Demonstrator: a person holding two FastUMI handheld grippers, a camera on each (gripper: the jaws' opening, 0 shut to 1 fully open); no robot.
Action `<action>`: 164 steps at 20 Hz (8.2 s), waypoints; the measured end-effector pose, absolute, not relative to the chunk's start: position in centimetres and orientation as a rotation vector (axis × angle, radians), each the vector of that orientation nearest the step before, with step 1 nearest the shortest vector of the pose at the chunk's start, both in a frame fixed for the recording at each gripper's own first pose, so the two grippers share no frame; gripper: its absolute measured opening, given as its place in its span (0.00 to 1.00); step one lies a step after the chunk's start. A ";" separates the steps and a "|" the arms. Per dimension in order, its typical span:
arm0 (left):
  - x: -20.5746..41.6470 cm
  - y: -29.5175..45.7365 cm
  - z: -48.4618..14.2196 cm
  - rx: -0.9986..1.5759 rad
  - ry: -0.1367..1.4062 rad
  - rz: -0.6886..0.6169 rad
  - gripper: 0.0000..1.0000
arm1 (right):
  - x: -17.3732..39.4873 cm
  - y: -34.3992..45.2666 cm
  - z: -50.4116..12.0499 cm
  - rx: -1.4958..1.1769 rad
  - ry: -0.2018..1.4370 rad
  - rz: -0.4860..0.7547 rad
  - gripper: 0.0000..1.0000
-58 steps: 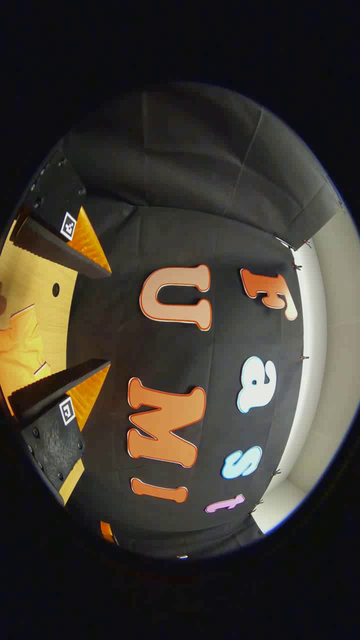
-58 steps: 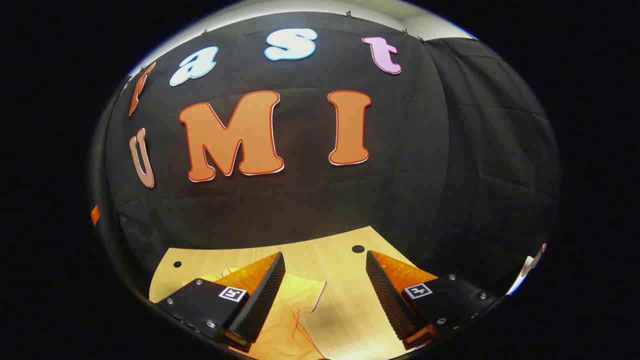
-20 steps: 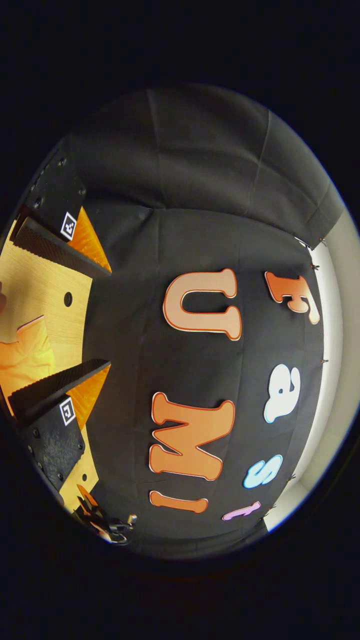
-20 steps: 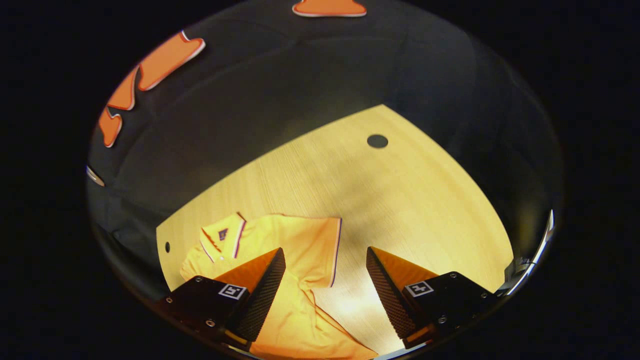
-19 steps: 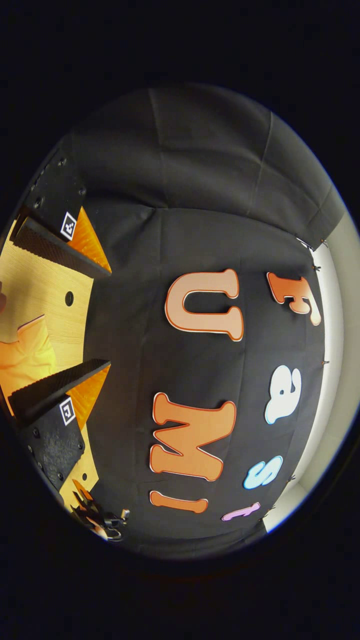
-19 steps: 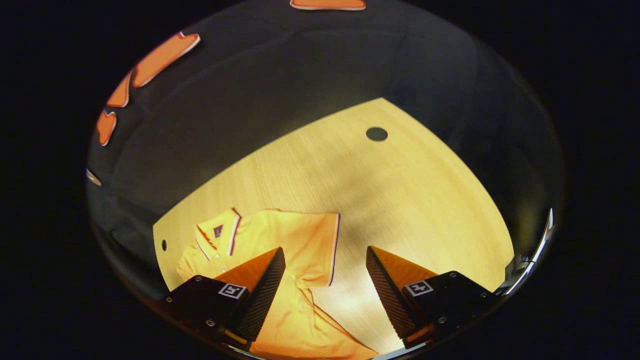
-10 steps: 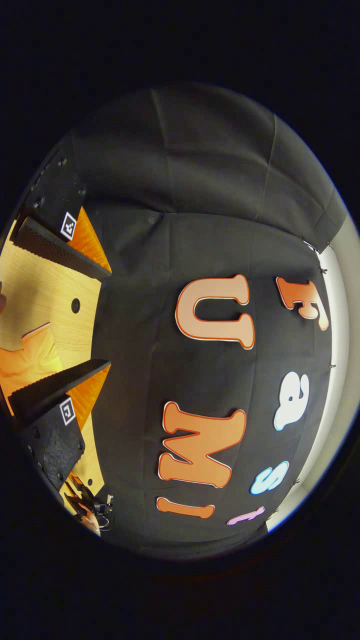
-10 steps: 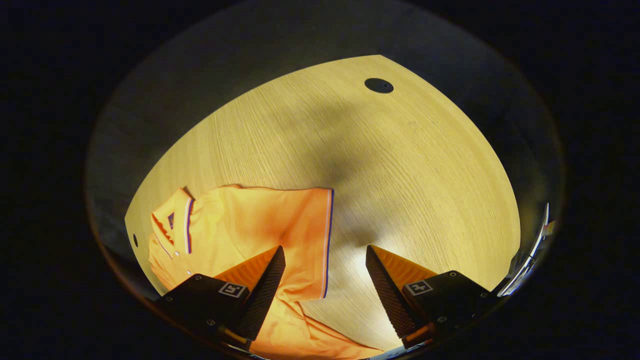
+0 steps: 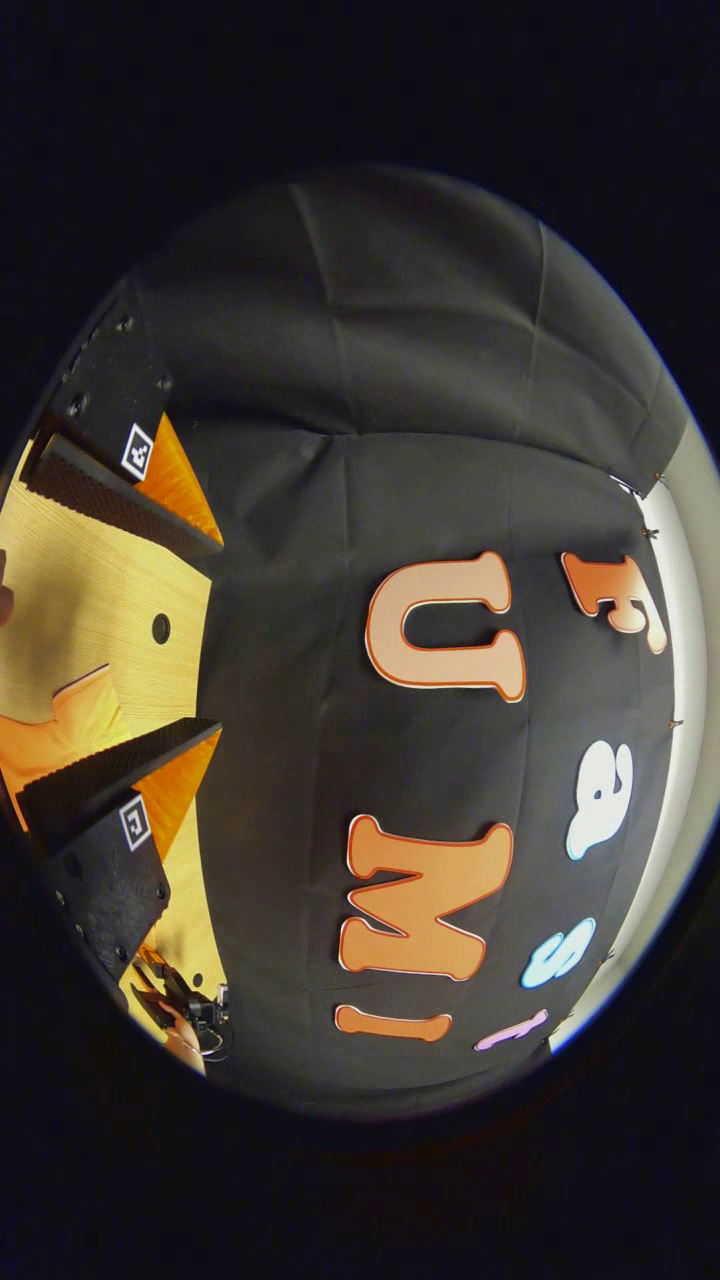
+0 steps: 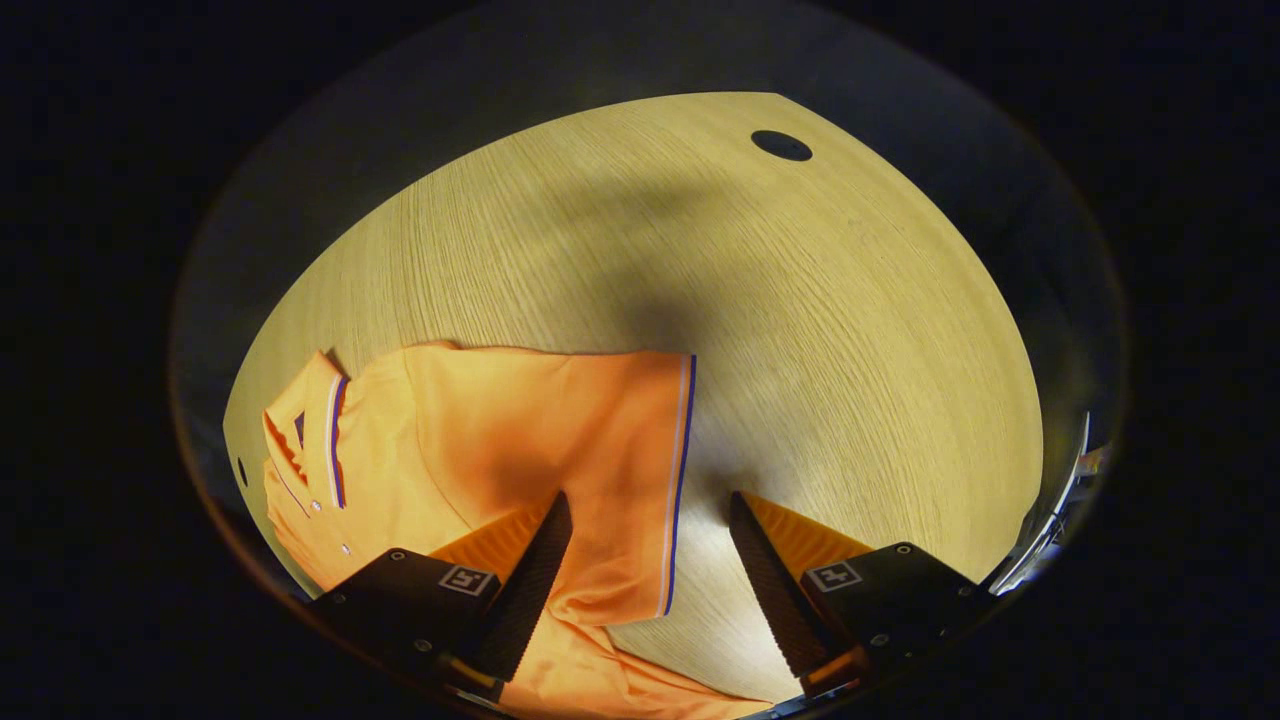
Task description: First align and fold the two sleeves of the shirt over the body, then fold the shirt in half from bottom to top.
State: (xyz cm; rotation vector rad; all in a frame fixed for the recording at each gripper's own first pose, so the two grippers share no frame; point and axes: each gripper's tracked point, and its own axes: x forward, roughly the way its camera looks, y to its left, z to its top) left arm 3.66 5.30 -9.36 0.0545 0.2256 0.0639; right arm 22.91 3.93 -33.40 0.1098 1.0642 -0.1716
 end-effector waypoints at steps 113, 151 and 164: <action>12.3 -1.7 -45.5 0.172 1.272 -0.006 0.01 | 5.8 12.4 -4.1 0.065 0.294 0.502 0.98; 7.2 -24.0 -43.0 0.213 1.221 -0.288 0.99 | 1.0 1.0 -7.3 0.028 0.320 0.383 0.98; 0.9 -15.9 -31.8 0.106 1.026 -0.288 0.99 | -0.2 4.6 -11.8 -0.102 0.406 0.382 0.98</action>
